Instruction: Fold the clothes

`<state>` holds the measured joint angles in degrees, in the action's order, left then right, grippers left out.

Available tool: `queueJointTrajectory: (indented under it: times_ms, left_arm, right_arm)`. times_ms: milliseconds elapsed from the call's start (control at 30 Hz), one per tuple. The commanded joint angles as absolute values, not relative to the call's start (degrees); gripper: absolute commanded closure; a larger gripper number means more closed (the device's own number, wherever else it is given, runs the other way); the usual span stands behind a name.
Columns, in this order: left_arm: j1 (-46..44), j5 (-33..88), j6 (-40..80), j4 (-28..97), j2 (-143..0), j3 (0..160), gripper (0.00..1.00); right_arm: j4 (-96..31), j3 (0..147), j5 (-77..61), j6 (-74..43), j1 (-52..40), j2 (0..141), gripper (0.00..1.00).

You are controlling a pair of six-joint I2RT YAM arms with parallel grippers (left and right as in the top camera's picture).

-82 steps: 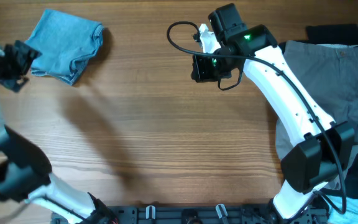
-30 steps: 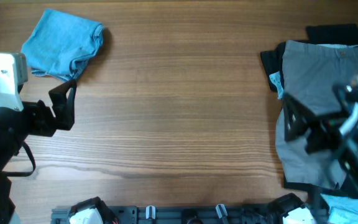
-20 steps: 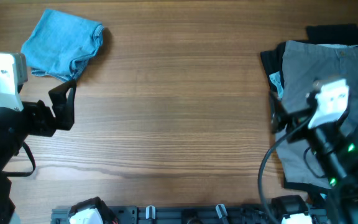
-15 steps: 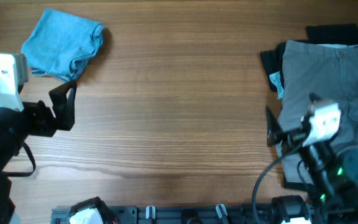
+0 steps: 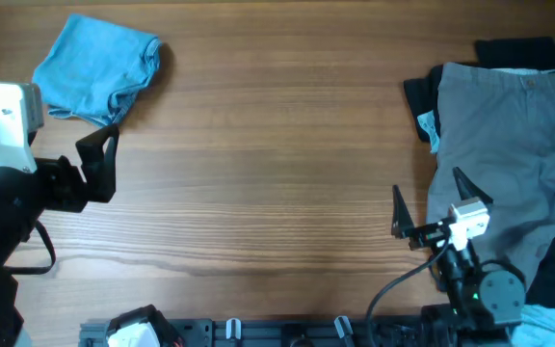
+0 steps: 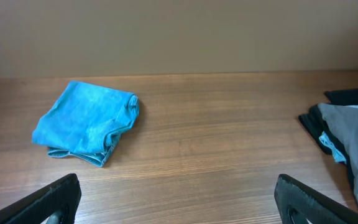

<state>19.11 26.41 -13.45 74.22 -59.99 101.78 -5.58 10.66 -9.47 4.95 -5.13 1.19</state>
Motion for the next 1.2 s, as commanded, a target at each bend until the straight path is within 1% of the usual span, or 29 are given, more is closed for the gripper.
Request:
queueJointTrajectory:
  times_ms: [0, 100, 167, 1167]
  left_arm:
    - [18.9, 26.3, -14.6, 74.0, -59.7, 101.7, 0.00]
    - [18.9, 26.3, -14.6, 74.0, -59.7, 101.7, 0.00]
    - [18.9, 26.3, -14.6, 74.1, -59.7, 101.7, 0.00]
    - [18.9, 26.3, -14.6, 74.0, -59.7, 101.7, 0.00]
  right_arm:
    - [1.0, 4.8, -11.3, 3.9, -4.8, 0.2, 0.00]
    - [4.9, 0.1, -11.6, 3.9, -4.8, 0.2, 0.00]
    - [0.9, 0.3, -11.4, 4.4, -4.8, 0.2, 0.00]
    - [0.9, 0.3, -11.4, 4.5, -4.8, 0.4, 0.00]
